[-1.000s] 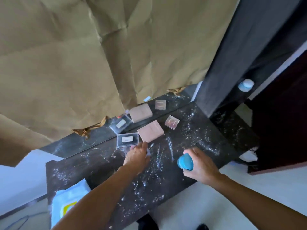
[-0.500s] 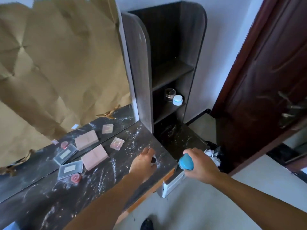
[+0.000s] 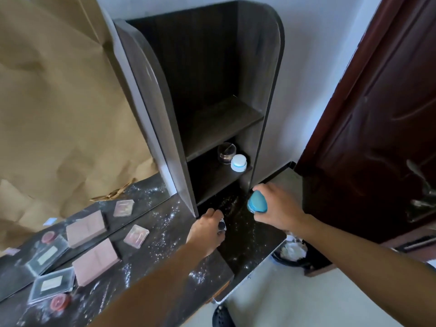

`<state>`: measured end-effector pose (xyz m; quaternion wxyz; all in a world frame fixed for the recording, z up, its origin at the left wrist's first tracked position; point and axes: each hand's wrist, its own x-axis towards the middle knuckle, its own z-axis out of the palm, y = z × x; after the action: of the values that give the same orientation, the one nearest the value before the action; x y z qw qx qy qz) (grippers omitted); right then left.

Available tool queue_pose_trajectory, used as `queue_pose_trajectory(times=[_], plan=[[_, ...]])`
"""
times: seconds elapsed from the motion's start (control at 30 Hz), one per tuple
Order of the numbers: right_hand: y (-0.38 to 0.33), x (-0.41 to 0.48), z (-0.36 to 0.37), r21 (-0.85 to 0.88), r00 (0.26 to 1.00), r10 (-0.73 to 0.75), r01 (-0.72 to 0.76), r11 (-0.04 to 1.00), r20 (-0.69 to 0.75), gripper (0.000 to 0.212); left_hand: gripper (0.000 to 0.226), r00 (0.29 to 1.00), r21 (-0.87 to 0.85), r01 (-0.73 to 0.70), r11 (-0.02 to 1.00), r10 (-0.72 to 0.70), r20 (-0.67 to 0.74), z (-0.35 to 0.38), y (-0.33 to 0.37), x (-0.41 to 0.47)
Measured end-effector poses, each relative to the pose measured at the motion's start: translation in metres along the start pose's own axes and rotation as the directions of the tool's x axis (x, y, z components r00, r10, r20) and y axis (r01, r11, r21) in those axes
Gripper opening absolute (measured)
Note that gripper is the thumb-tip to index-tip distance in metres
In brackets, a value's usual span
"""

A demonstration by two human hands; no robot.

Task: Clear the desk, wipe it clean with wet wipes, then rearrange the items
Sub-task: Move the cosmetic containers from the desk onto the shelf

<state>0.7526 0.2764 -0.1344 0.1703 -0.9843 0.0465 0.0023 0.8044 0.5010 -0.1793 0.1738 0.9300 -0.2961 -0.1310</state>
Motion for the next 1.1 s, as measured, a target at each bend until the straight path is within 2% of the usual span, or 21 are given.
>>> queue_pose_trajectory(times=[0.23, 0.37, 0.57, 0.7, 0.93, 1.03, 1.1], plan=[[-0.009, 0.101, -0.005, -0.040, 0.988, -0.149, 0.151, 0.988, 0.042, 0.072, 0.030, 0.988, -0.033, 0.149, 0.988, -0.150, -0.026, -0.008, -0.008, 0.026], [-0.022, 0.158, 0.005, -0.078, 0.968, -0.218, 0.229, 0.970, 0.127, 0.072, 0.031, 0.960, -0.093, 0.268, 0.959, -0.274, -0.063, -0.003, -0.010, 0.028], [-0.030, 0.213, 0.023, -0.137, 0.932, -0.239, 0.284, 0.949, 0.274, 0.049, 0.034, 0.883, -0.173, 0.424, 0.889, -0.448, -0.136, 0.010, 0.001, 0.026], [-0.027, 0.231, 0.035, -0.111, 0.900, -0.290, 0.341, 0.933, 0.325, 0.046, 0.033, 0.821, -0.227, 0.493, 0.840, -0.535, -0.198, 0.018, 0.012, 0.034], [-0.015, 0.244, 0.049, 0.012, 0.863, -0.367, 0.387, 0.922, 0.347, 0.042, 0.032, 0.764, -0.243, 0.548, 0.800, -0.597, -0.243, 0.018, 0.032, 0.054], [-0.001, 0.236, 0.035, -0.036, 0.858, -0.465, 0.483, 0.875, 0.216, 0.037, 0.028, 0.767, -0.216, 0.548, 0.808, -0.589, -0.255, 0.012, 0.035, 0.072], [0.015, 0.223, 0.026, -0.017, 0.825, -0.551, 0.557, 0.830, 0.128, 0.044, 0.027, 0.769, -0.197, 0.554, 0.809, -0.588, -0.253, 0.008, 0.034, 0.086]])
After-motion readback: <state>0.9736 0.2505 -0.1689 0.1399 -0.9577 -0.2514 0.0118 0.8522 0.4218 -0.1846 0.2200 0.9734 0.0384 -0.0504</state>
